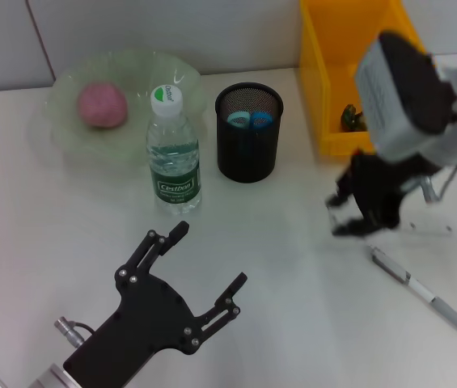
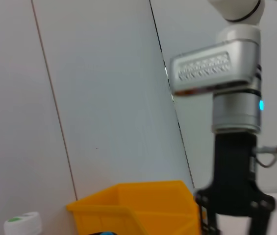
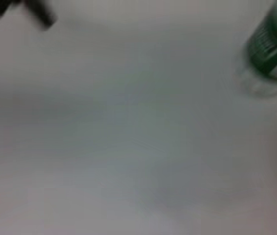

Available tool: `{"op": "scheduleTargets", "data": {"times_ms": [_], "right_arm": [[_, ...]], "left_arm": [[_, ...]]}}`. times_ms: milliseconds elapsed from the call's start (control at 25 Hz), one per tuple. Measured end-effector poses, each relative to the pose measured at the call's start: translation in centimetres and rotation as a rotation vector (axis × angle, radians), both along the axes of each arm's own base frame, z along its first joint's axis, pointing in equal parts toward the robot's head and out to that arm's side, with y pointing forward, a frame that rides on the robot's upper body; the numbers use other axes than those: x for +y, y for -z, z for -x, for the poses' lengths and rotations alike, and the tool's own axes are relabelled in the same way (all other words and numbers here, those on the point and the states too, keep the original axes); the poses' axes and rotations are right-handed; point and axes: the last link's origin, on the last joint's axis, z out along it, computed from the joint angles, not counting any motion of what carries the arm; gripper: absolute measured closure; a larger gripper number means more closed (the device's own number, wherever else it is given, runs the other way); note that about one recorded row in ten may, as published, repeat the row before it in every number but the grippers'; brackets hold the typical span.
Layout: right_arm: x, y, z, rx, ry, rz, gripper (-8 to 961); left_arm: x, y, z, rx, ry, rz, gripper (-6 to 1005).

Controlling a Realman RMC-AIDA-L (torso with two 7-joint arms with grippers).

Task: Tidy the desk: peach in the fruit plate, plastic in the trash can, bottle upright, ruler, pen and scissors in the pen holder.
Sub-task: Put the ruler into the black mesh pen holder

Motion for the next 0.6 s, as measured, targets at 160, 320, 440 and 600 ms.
{"op": "scheduleTargets", "data": {"times_ms": [160, 320, 440, 600], "right_arm": [[1.0, -0.8, 0.5, 0.082, 0.004, -0.09, 557], [2.0, -1.5, 1.3, 0.188, 0.013, -0.183, 558], [2.4, -1.8, 1.7, 0.222, 0.011, -0.217, 558], [2.6, -2.7, 2.7, 0.263, 0.001, -0.26, 558]], "left_arm": [[0.0, 0.0, 0.0, -0.004, 0.001, -0.003, 148], [0.1, -0.2, 0.0, -0.01, 0.005, -0.01, 148], [0.1, -0.2, 0.0, -0.01, 0.005, -0.01, 148], [0.0, -0.2, 0.0, -0.009, 0.004, -0.006, 148]]}}
